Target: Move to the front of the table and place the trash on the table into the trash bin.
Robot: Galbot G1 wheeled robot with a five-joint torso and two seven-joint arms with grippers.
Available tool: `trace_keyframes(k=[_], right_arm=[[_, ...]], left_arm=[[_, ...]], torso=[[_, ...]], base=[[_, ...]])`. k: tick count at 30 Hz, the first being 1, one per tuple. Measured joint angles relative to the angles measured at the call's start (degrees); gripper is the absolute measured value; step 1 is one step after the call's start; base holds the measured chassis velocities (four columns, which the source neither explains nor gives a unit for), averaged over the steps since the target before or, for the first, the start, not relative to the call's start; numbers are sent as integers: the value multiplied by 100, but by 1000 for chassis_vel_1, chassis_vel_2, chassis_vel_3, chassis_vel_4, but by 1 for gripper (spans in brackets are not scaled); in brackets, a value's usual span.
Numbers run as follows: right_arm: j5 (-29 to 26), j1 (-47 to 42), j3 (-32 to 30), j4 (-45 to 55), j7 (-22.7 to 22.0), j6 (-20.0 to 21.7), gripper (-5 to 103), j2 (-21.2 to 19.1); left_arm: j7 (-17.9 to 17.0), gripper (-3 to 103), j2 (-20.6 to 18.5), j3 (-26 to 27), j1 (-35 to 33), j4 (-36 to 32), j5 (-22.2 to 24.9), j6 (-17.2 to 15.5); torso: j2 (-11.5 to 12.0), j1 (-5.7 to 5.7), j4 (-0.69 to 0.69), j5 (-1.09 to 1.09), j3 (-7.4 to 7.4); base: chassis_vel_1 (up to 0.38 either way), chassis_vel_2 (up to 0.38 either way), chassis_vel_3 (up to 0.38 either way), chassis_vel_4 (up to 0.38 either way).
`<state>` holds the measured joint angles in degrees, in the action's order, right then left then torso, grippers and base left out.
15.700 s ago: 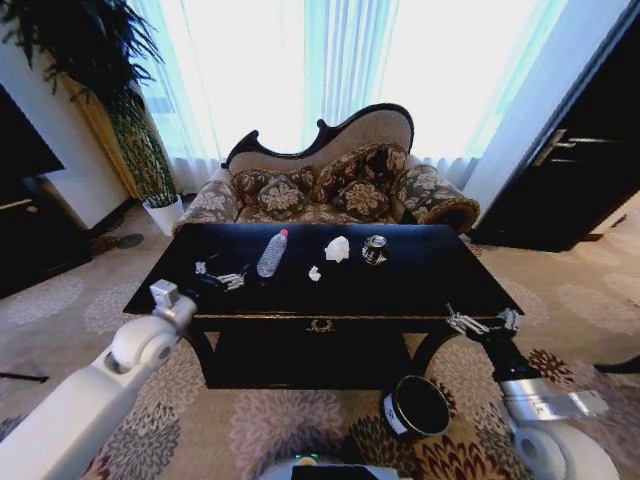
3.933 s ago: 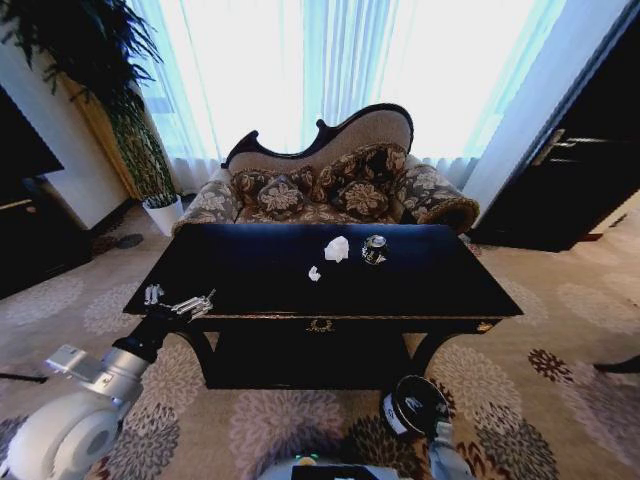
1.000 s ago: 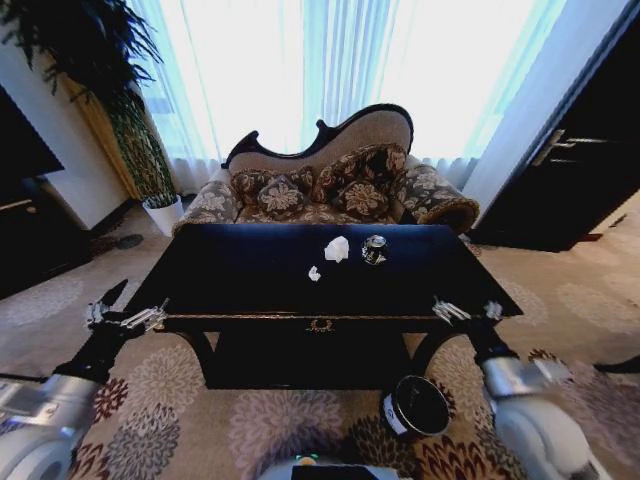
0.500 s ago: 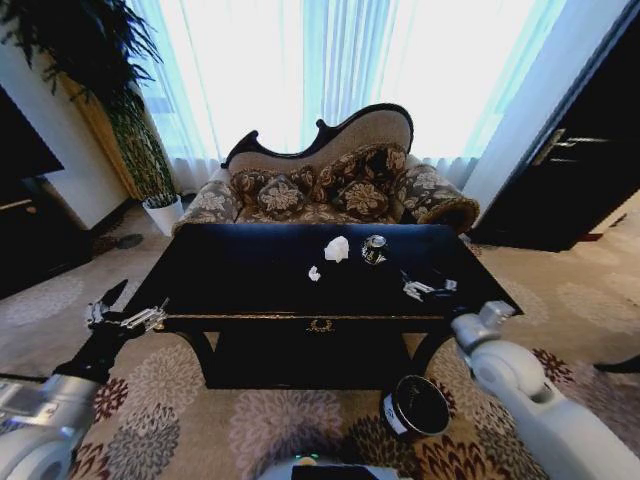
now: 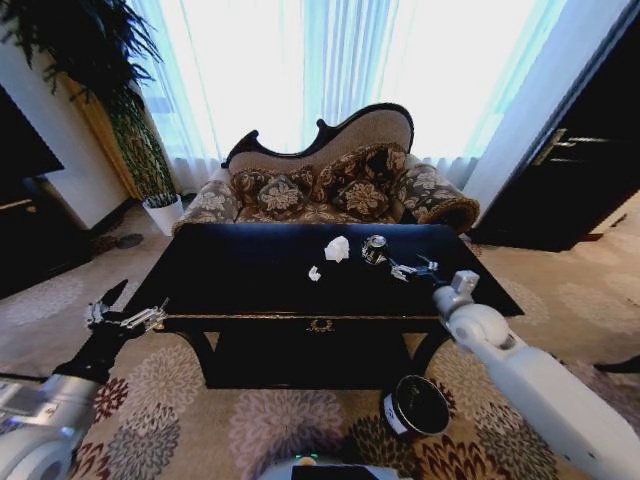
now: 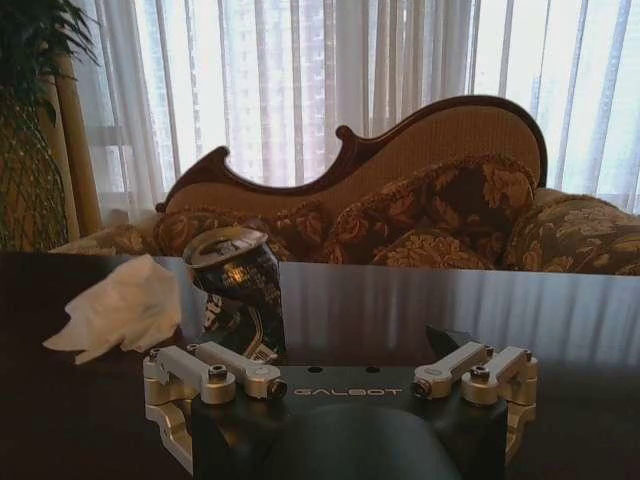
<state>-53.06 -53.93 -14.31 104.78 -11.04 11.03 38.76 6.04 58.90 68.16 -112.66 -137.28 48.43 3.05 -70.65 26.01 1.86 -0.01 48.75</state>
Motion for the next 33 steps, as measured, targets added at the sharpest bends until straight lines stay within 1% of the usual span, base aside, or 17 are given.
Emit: trace_keyframes(k=[12, 15, 17, 21, 25, 31, 32, 33], right_arm=[[105, 456, 549, -238, 32, -16, 100, 202], [111, 894, 848, -432, 11, -16, 100, 251], [114, 1003, 925, -487, 10, -16, 100, 255], [133, 1468, 1283, -721, 4, -16, 100, 301], [178, 1635, 1469, -853, 4, -16, 100, 403], [212, 1737, 1586, -973, 19, -26, 101, 484], [217, 1753, 1600, -986, 23, -33, 97, 496], [219, 1763, 1610, -992, 24, -37, 97, 504]], left_arm=[[0, 100, 0, 0, 0, 0, 0, 0], [0, 100, 0, 0, 0, 0, 0, 0], [0, 100, 0, 0, 0, 0, 0, 0], [0, 100, 0, 0, 0, 0, 0, 0], [0, 100, 0, 0, 0, 0, 0, 0], [0, 100, 0, 0, 0, 0, 0, 0], [0, 100, 0, 0, 0, 0, 0, 0], [0, 100, 0, 0, 0, 0, 0, 0]], torso=[[-1, -1, 1, 0, 0], [-1, -1, 0, -1, 0], [-1, -1, 0, -1, 0], [-1, 0, 0, -1, 0], [-1, -1, 0, -1, 0], [-1, -1, 0, -1, 0], [-1, -1, 0, 0, 0], [-1, 0, 0, 0, 0]], base=[[0, 0, 0, 0], [0, 0, 0, 0], [0, 0, 0, 0], [0, 0, 0, 0], [0, 0, 0, 0], [0, 0, 0, 0], [0, 0, 0, 0], [0, 0, 0, 0]])
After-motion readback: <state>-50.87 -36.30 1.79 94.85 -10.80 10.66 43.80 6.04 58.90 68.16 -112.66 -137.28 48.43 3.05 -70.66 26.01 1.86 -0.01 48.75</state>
